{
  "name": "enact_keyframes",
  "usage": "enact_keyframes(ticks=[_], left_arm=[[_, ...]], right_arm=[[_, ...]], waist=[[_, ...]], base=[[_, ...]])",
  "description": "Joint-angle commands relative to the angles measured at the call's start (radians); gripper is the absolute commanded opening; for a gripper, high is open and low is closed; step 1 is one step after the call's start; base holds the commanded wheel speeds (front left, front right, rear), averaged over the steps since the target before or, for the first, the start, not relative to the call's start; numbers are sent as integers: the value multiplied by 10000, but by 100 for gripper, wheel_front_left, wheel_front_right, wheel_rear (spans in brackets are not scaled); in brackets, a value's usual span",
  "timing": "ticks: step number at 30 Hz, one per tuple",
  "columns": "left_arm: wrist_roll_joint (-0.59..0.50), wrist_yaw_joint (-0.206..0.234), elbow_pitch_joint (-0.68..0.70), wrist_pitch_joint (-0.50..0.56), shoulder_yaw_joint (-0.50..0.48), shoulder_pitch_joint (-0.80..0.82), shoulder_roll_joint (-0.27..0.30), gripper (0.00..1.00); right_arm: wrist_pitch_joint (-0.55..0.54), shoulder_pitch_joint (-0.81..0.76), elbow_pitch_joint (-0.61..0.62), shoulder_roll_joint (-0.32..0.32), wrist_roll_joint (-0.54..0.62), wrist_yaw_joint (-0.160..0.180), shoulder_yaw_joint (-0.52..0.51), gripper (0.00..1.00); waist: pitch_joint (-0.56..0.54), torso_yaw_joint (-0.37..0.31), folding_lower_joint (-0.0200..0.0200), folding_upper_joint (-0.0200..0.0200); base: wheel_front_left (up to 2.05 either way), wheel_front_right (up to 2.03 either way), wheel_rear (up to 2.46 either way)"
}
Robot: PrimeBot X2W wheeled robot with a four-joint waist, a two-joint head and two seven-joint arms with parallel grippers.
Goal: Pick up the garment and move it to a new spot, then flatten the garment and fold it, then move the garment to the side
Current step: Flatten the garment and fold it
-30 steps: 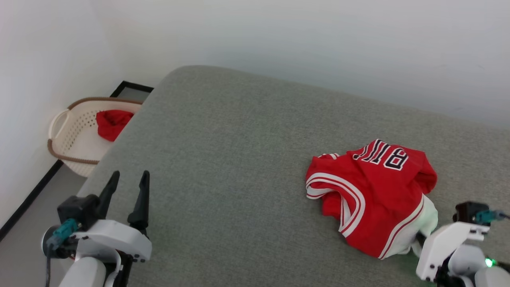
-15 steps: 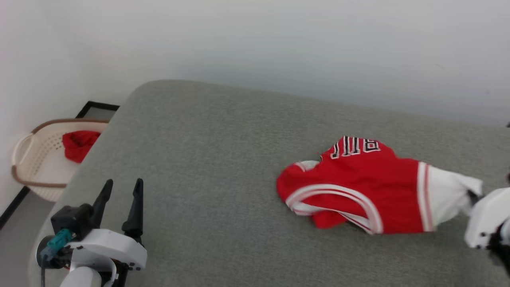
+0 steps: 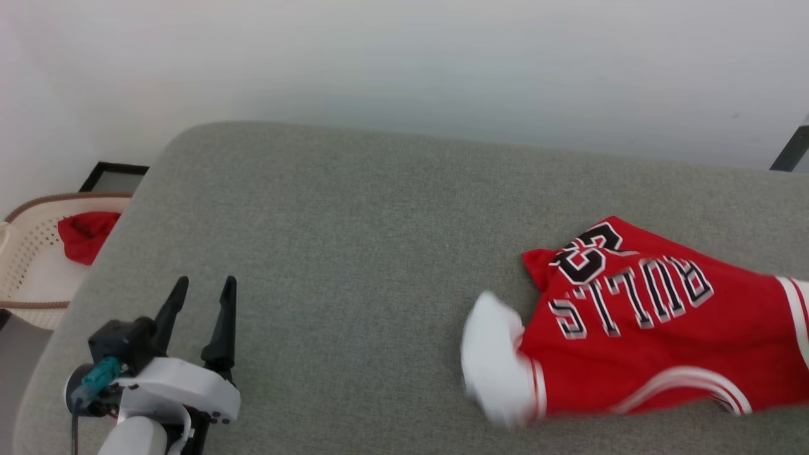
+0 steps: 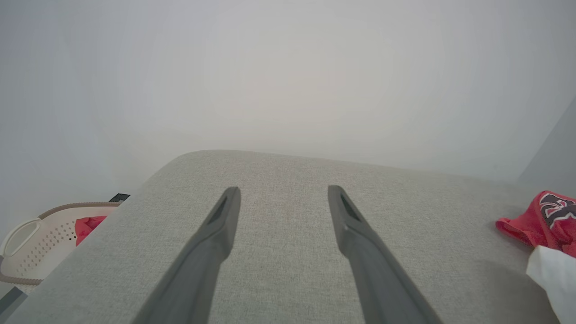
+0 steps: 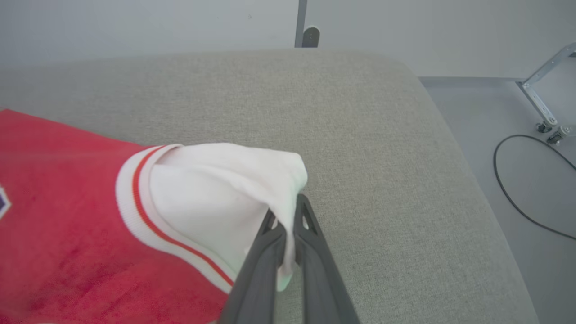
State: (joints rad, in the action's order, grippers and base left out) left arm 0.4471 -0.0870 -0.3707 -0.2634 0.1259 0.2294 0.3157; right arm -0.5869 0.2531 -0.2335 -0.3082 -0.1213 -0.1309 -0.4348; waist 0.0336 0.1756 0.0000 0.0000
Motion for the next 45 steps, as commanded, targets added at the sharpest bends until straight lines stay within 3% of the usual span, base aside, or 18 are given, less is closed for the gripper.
enact_keyframes(ticks=[1,3,4,7,8,9,10,18,26,36,40,45], left_arm=[[-46,-32,-27,-9,5,124,-3,100],[-60,-62,-73,-9,45,152,1,100],[-64,-69,-94,-9,61,178,11,100],[-55,-105,-158,-7,101,265,28,100],[-40,-106,-177,-9,123,282,37,100],[-18,-127,-207,-7,142,313,43,100],[-8,-124,-227,-9,159,338,68,100],[130,-223,-220,238,328,453,268,100],[820,-356,353,1463,670,360,358,100],[3049,-431,1604,5624,1405,475,534,100],[3626,-253,1818,7142,1646,544,595,100],[4469,346,1940,9472,1997,725,645,100]], right_arm=[[128,-53,-240,37,93,3,-231,0],[239,-16,-573,90,155,3,-424,0],[283,48,-748,136,173,3,-505,5],[477,223,-1224,229,202,3,-614,43],[551,248,-1368,195,294,3,-594,48],[628,277,-1502,184,347,4,-582,71],[688,341,-1633,221,313,4,-571,100],[1318,662,-1743,201,131,4,-172,100],[2268,97,-528,654,-384,4,629,100],[2741,-765,1187,1631,-657,4,1242,100],[2723,-855,1444,1795,-716,4,1324,100],[2645,-925,1714,1928,-806,4,1335,100]], waist=[[112,-23,0,0],[181,-12,0,0],[216,-11,0,0],[289,2,0,0],[314,2,0,0],[331,4,0,0],[342,-1,0,0],[247,-196,0,0],[-15,-536,0,0],[-173,-1233,0,0],[-187,-1440,0,0],[-111,-1721,0,0]], base=[[0,0,0],[0,0,0],[0,0,0],[0,0,0],[0,0,0],[0,0,0],[0,0,0],[0,0,0],[0,0,0],[0,0,0],[0,0,0],[0,0,0]])
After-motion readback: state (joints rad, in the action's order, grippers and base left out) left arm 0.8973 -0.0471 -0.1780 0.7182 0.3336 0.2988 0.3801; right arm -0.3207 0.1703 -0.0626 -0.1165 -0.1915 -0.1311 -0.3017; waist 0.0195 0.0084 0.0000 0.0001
